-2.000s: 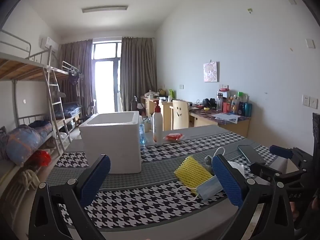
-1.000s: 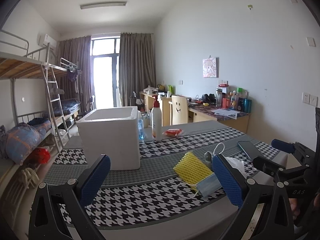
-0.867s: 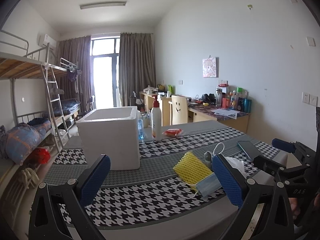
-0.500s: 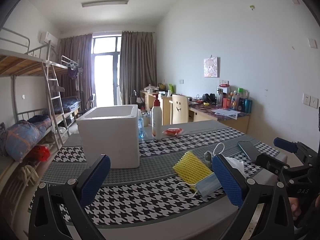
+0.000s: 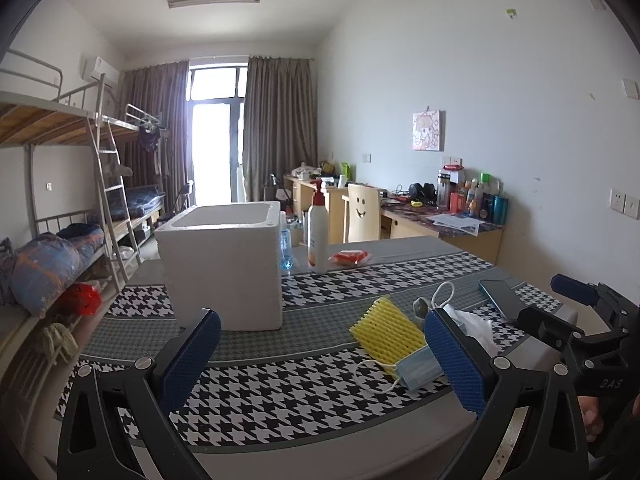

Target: Organize soft objects

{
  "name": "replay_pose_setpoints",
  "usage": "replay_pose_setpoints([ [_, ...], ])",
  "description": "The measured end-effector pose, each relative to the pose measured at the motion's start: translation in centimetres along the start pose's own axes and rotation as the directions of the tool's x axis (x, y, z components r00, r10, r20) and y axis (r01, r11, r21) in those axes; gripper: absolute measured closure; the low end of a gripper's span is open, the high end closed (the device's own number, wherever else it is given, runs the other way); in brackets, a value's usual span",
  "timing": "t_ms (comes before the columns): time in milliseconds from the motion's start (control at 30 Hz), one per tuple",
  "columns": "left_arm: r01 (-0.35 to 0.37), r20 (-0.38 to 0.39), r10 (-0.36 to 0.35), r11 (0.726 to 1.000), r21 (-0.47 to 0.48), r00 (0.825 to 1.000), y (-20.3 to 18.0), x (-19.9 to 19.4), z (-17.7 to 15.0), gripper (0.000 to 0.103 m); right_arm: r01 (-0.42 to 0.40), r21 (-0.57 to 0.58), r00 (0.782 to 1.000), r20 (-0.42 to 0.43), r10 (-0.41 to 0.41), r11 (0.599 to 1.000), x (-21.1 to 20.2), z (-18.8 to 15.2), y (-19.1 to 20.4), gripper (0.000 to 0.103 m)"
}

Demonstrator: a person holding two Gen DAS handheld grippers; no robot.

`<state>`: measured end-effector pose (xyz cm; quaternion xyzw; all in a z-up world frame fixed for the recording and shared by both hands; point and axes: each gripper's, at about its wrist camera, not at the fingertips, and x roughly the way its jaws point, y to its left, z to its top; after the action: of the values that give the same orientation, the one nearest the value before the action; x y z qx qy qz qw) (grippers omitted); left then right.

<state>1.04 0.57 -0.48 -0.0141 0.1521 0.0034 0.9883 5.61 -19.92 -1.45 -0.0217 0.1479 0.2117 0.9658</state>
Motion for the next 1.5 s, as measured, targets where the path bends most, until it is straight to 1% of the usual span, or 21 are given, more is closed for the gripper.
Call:
replay_pose_setpoints([
  [100, 0.013, -0.009, -0.013, 1.0, -0.017, 1.0, 0.3, 0.2, 0.0, 0.001, -0.003, -0.002, 1.0, -0.002, 0.003, 1.0, 0.1, 0.0, 0.1, 0.001],
  [167, 0.007, -0.005, -0.007, 1.0, -0.021, 1.0, 0.3, 0.1, 0.0, 0.001, -0.001, -0.002, 1.0, -0.001, 0.001, 1.0, 0.1, -0.1, 0.1, 0.001],
  [367, 0.013, -0.005, -0.013, 1.0, 0.002, 1.0, -0.2, 0.0, 0.1, 0.001, -0.005, -0.001, 1.0, -0.002, 0.005, 1.0, 0.1, -0.2, 0.0, 0.001],
  [733, 0.019, -0.02, -0.019, 1.0, -0.005, 1.0, -0.1, 0.5, 0.0, 0.001, -0.004, -0.004, 1.0, -0.002, 0.004, 1.0, 0.3, -0.2, 0.0, 0.001],
  [1000, 0.032, -0.029, -0.032, 0.999, -0.001, 0.999, -0.5, 1.2, 0.1, 0.001, 0.0, -0.002, 1.0, -0.019, 0.0, 1.0, 1.1, -0.2, -0.1, 0.001],
  [1167, 0.051, -0.054, -0.05, 0.999, 0.017, 0.997, -1.1, 2.0, 0.1, 0.001, 0.004, 0.003, 1.0, -0.025, -0.004, 1.0, 1.4, -0.3, -0.4, 0.001],
  [1500, 0.083, -0.072, -0.081, 0.996, 0.02, 0.994, -1.8, 3.2, 0.2, 0.001, 0.028, 0.014, 0.998, -0.048, -0.027, 1.0, 1.9, -0.5, -1.0, 0.001],
])
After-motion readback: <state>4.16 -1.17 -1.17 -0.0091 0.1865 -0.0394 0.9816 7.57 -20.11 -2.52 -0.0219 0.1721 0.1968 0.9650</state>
